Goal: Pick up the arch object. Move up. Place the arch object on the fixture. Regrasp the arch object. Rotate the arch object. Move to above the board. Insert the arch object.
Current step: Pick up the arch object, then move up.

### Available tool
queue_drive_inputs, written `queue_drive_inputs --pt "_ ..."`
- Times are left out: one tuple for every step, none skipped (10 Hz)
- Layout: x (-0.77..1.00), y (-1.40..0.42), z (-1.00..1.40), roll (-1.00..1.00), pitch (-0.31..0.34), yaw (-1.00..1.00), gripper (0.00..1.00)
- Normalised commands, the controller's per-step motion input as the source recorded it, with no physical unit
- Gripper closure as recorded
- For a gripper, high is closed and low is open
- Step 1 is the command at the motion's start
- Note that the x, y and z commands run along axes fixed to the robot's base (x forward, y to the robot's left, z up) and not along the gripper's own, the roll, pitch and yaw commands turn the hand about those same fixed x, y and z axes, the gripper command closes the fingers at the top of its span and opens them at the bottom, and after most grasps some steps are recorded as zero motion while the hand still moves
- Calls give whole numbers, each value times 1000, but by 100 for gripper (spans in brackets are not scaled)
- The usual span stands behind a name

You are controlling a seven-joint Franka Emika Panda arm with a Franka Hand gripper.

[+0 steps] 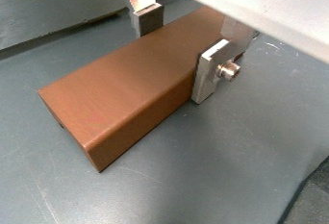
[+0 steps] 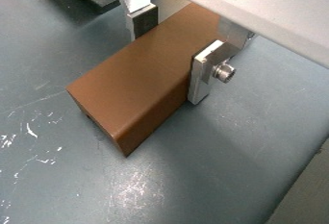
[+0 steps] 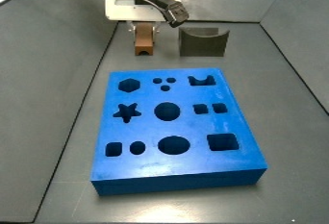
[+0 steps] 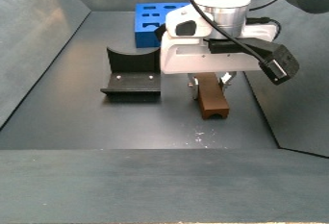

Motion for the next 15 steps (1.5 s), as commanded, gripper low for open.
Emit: queue_drive_inputs --pt "0 0 0 0 0 0 100" --pt "0 0 0 0 0 0 100" --pt "0 0 0 0 0 0 100" --pt "0 0 0 0 0 0 100" --pt "0 0 0 0 0 0 100" --pt "0 0 0 0 0 0 100" --pt "0 0 0 0 0 0 100" --pt "0 0 0 0 0 0 100" --pt "0 0 0 0 0 0 100" --pt "0 0 0 0 0 0 100" --pt "0 0 0 0 0 0 100" --pt "0 0 833 0 0 0 100" --pt "-49 45 775 11 14 -28 100" --pt "-57 34 636 31 5 -39 100" --pt "-48 18 506 44 12 -38 100"
